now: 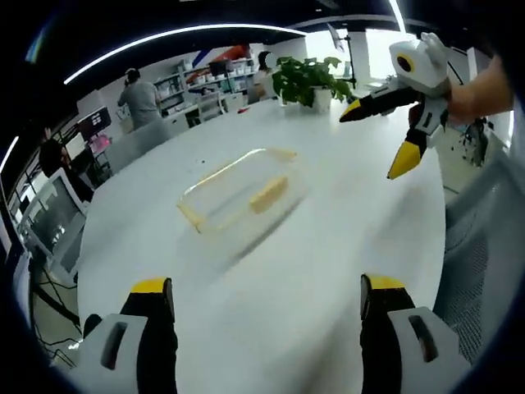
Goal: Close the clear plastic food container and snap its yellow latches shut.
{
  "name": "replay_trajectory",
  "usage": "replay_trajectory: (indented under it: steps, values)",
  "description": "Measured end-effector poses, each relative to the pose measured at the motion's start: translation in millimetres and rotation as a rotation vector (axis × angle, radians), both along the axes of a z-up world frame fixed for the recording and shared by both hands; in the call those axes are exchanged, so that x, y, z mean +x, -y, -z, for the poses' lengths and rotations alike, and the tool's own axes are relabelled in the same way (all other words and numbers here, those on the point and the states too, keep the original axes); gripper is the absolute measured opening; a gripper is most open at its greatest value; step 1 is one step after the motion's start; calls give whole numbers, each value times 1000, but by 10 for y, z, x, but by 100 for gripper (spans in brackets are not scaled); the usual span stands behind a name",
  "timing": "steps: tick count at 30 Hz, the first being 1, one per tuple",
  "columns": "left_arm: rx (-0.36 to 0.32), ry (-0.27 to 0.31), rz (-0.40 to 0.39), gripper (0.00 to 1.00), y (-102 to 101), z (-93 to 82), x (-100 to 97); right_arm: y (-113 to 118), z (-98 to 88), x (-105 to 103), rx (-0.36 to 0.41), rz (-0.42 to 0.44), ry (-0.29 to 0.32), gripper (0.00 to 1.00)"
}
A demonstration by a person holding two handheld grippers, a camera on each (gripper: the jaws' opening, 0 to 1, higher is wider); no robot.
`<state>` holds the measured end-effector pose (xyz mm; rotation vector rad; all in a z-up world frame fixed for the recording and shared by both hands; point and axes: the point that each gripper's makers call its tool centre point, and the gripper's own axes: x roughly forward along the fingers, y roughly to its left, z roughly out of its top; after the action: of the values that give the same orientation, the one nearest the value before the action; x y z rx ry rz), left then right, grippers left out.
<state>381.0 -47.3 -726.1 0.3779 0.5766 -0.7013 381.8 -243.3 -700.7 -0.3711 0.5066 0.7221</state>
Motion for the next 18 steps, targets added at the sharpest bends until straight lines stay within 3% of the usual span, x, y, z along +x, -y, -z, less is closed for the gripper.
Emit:
replay_trajectory:
  steps: [18]
  values:
    - [-24, -11, -37, 93, -256, 33, -378, 178, 82, -356, 50, 90, -18, 86]
